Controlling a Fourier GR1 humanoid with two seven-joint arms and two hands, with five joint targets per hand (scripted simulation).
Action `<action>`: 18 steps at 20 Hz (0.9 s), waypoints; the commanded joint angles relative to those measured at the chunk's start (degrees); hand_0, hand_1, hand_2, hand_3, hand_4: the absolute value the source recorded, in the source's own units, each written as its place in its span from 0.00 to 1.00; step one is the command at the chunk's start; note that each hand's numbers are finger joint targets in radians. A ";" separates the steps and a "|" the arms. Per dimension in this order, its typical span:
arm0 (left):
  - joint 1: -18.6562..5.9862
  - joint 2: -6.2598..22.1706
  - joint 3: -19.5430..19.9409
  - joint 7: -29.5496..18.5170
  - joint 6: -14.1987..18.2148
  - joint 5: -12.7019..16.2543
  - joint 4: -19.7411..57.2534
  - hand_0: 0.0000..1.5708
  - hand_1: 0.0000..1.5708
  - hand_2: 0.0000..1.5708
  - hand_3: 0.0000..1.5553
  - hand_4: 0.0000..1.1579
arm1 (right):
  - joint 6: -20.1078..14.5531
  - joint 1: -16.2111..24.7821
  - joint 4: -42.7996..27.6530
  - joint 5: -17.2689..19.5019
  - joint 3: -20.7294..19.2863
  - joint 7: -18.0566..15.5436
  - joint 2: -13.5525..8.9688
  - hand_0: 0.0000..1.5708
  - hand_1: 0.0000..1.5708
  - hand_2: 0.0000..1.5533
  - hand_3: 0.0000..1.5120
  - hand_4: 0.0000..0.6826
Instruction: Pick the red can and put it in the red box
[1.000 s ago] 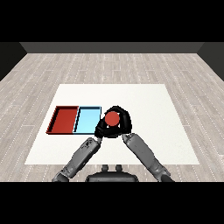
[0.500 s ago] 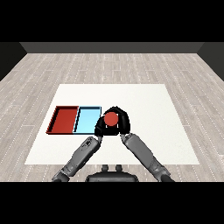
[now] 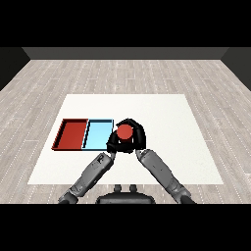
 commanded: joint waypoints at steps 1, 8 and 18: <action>-0.16 -0.86 0.21 -0.50 -0.09 -0.34 -0.06 1.00 1.00 1.00 0.96 0.97 | 2.24 0.11 0.73 3.57 1.28 4.68 -1.10 0.00 0.00 0.00 0.00 0.00; -2.08 -0.87 0.70 -1.77 0.86 -0.55 2.46 1.00 1.00 1.00 0.96 0.97 | 4.09 5.05 1.20 6.46 0.30 -0.18 0.85 0.00 0.00 0.00 0.00 0.00; 2.38 -0.88 -0.14 1.49 -0.85 -4.91 -4.54 1.00 1.00 1.00 0.96 0.98 | 3.74 1.06 -0.84 8.45 -5.00 6.61 0.87 0.00 0.00 0.00 0.00 0.00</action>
